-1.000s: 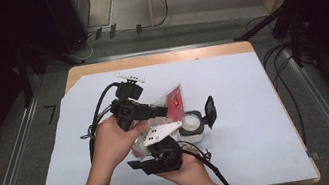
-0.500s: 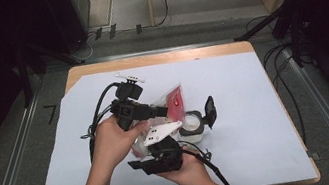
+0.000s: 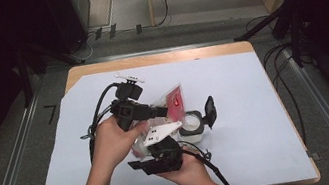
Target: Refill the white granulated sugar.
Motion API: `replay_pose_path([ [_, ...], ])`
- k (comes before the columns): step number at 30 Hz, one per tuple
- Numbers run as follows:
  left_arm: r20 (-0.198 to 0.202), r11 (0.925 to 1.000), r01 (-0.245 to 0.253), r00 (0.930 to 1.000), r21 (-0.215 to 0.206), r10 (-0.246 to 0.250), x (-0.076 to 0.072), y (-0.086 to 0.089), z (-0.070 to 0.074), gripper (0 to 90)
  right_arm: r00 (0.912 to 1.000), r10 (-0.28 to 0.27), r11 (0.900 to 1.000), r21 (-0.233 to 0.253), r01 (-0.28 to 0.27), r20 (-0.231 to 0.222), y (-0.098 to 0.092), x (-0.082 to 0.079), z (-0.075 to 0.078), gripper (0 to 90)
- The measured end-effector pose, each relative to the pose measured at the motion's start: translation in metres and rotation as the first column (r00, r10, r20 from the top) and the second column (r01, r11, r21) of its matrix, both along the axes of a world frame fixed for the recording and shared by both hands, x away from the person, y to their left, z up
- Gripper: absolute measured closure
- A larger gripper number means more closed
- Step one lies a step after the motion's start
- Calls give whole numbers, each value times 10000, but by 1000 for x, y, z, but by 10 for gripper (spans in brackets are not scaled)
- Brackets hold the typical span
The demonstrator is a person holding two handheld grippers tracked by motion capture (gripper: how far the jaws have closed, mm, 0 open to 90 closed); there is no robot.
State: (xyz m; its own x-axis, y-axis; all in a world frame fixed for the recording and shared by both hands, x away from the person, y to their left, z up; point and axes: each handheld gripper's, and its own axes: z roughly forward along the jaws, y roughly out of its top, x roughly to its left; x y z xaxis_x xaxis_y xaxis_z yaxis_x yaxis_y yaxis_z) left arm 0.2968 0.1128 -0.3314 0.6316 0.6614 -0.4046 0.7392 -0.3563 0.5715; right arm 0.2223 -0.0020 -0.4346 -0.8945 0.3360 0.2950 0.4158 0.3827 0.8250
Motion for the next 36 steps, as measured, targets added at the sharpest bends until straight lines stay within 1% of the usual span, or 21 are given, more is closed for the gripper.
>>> replay_pose_path([
  [12,-116,10000,-32,9999,-88,31,1,1,0,760,10000,-2,10000,-35,2,40,0,0,0,634],
  [16,-249,9998,-120,9996,-179,115,1,2,-1,757,10000,-28,10000,-70,29,56,0,-1,1,634],
  [25,-230,9998,-112,9997,-172,108,1,2,-1,757,9999,-38,9999,-99,39,105,1,-1,1,634],
  [36,-301,9997,-149,9994,-198,143,0,2,0,756,10000,-14,9999,-133,15,91,1,-2,2,635],
])
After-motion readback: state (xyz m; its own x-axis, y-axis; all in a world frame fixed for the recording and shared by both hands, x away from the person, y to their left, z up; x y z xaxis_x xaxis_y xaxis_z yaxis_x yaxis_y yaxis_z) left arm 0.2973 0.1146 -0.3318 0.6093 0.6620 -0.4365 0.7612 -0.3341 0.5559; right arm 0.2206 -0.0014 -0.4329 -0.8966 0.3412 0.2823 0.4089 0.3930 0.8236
